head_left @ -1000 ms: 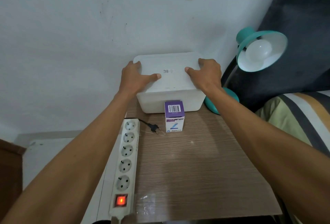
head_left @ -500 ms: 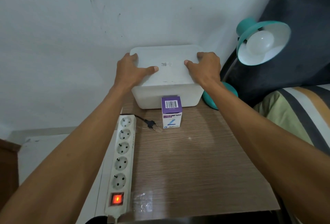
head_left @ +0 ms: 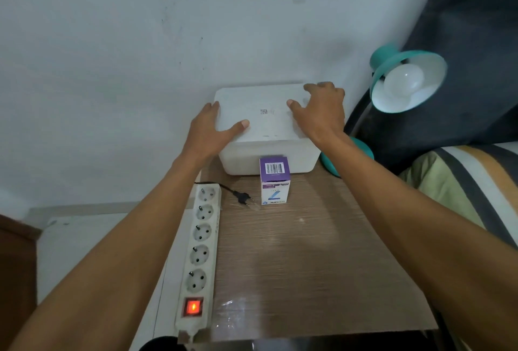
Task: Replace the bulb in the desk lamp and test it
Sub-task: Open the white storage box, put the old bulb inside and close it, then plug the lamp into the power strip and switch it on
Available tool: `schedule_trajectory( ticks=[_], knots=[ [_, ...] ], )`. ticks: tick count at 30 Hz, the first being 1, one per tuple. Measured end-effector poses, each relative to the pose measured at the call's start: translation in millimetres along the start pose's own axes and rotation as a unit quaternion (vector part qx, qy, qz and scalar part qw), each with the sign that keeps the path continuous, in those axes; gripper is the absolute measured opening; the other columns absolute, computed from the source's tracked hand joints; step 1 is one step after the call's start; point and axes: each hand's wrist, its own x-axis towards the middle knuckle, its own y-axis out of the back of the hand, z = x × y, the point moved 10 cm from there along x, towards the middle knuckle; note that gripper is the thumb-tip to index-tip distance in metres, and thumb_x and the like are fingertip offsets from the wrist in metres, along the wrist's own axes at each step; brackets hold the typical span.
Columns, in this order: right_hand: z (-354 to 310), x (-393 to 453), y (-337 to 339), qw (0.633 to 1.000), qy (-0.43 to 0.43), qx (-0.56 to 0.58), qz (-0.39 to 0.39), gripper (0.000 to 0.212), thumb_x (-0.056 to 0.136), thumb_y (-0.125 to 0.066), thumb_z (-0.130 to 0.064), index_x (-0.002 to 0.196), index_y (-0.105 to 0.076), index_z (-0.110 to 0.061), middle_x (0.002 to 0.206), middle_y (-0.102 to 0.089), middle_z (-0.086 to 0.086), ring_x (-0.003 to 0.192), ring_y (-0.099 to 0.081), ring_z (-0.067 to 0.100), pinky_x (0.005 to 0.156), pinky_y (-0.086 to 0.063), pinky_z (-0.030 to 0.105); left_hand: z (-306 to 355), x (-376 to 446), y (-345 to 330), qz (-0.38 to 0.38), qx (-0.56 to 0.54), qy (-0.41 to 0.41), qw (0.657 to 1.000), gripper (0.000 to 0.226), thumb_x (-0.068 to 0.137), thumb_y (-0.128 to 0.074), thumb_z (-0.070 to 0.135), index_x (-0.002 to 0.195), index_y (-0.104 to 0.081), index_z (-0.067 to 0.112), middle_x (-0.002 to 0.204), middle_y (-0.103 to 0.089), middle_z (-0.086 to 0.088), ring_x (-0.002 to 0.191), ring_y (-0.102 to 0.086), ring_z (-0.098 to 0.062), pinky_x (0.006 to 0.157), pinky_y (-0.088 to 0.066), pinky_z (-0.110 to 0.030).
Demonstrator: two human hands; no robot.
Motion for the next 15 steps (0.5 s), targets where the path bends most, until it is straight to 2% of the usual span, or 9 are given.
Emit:
schedule_trajectory(
  ticks=[2, 3, 5, 6, 9, 11, 13, 14, 15],
  knots=[
    [-23.7, -8.8, 3.7, 0.999, 0.041, 0.020, 0.014, 0.049, 0.095, -0.060, -0.041, 0.136, -0.058, -0.014, 0.137, -0.053, 0.010, 0.132, -0.039, 0.027, 0.100, -0.041, 0.037, -4.2, -18.6, 3.2, -0.005, -0.018, -0.004, 1.000, 0.067, 0.086, -0.073, 0.061, 0.135, -0.055, 0.020, 0.128, -0.061, 0.005, 0.116, -0.057, -0.014, 0.092, -0.049, -0.024],
    [-36.9, -14.5, 3.8, 0.998, 0.060, 0.029, 0.018, 0.045, 0.095, -0.059, -0.040, 0.133, -0.061, -0.015, 0.132, -0.056, 0.009, 0.128, -0.043, 0.026, 0.097, -0.042, 0.036, -6.7, -28.1, 5.1, -0.006, -0.028, -0.008, 1.000, 0.063, 0.087, -0.075, 0.057, 0.136, -0.054, 0.022, 0.130, -0.061, 0.010, 0.117, -0.058, -0.010, 0.088, -0.048, -0.015],
    [-64.8, -29.9, -0.2, 0.994, 0.096, 0.045, 0.016, 0.038, 0.095, -0.058, -0.038, 0.125, -0.066, -0.016, 0.119, -0.065, 0.005, 0.116, -0.056, 0.024, 0.091, -0.047, 0.036, -15.2, -48.9, 6.9, -0.011, -0.029, -0.005, 1.000, 0.065, 0.089, -0.077, 0.047, 0.142, -0.051, 0.021, 0.137, -0.052, 0.020, 0.122, -0.049, 0.001, 0.080, -0.036, 0.004],
    [-77.8, -39.7, -4.4, 0.993, 0.108, 0.053, 0.005, 0.035, 0.095, -0.058, -0.037, 0.122, -0.068, -0.018, 0.110, -0.070, 0.002, 0.108, -0.061, 0.023, 0.087, -0.050, 0.036, -18.9, -61.1, 7.3, -0.012, -0.027, -0.001, 1.000, 0.071, 0.089, -0.077, 0.044, 0.148, -0.046, 0.018, 0.140, -0.048, 0.018, 0.123, -0.040, 0.004, 0.081, -0.030, 0.007],
    [-103.5, -72.8, -30.9, 0.989, 0.113, 0.076, -0.048, 0.027, 0.093, -0.059, -0.036, 0.111, -0.073, -0.021, 0.087, -0.075, -0.002, 0.093, -0.067, 0.023, 0.079, -0.054, 0.037, -43.4, -95.9, 2.6, -0.025, -0.013, 0.017, 0.999, 0.082, 0.089, -0.077, 0.042, 0.155, -0.039, 0.013, 0.155, -0.046, -0.001, 0.121, -0.031, 0.007, 0.089, -0.024, 0.002],
    [-111.7, -96.8, -56.7, 0.988, 0.120, 0.062, -0.078, 0.026, 0.093, -0.058, -0.033, 0.105, -0.075, -0.018, 0.088, -0.075, 0.004, 0.088, -0.068, 0.026, 0.077, -0.056, 0.038, -64.1, -119.2, -1.7, -0.035, -0.011, 0.036, 0.999, 0.086, 0.087, -0.079, 0.043, 0.154, -0.039, 0.010, 0.157, -0.045, -0.008, 0.123, -0.033, 0.008, 0.092, -0.027, 0.001],
    [-110.4, -118.6, -87.9, 0.986, 0.116, 0.034, -0.114, 0.025, 0.093, -0.058, -0.029, 0.100, -0.076, -0.011, 0.092, -0.075, 0.011, 0.088, -0.069, 0.031, 0.077, -0.057, 0.039, -87.8, -142.0, -5.9, -0.041, -0.001, 0.062, 0.997, 0.099, 0.080, -0.080, 0.056, 0.157, -0.034, 0.014, 0.160, -0.040, -0.005, 0.140, -0.037, -0.005, 0.109, -0.033, -0.017],
    [-105.4, -127.8, -104.0, 0.985, 0.104, 0.012, -0.137, 0.025, 0.093, -0.059, -0.028, 0.098, -0.075, -0.010, 0.094, -0.075, 0.013, 0.089, -0.069, 0.033, 0.076, -0.057, 0.037, -98.6, -152.0, -8.1, -0.047, -0.003, 0.070, 0.996, 0.100, 0.077, -0.081, 0.060, 0.155, -0.035, 0.019, 0.157, -0.043, 0.000, 0.142, -0.041, -0.012, 0.110, -0.036, -0.027],
    [-98.6, -136.5, -118.9, 0.982, 0.089, -0.018, -0.163, 0.024, 0.093, -0.060, -0.027, 0.100, -0.074, -0.008, 0.096, -0.073, 0.015, 0.091, -0.068, 0.035, 0.076, -0.056, 0.036, -105.4, -161.9, -9.4, -0.052, -0.012, 0.071, 0.996, 0.093, 0.077, -0.082, 0.058, 0.151, -0.039, 0.022, 0.148, -0.048, 0.007, 0.137, -0.047, -0.013, 0.105, -0.039, -0.029]
  ],
)
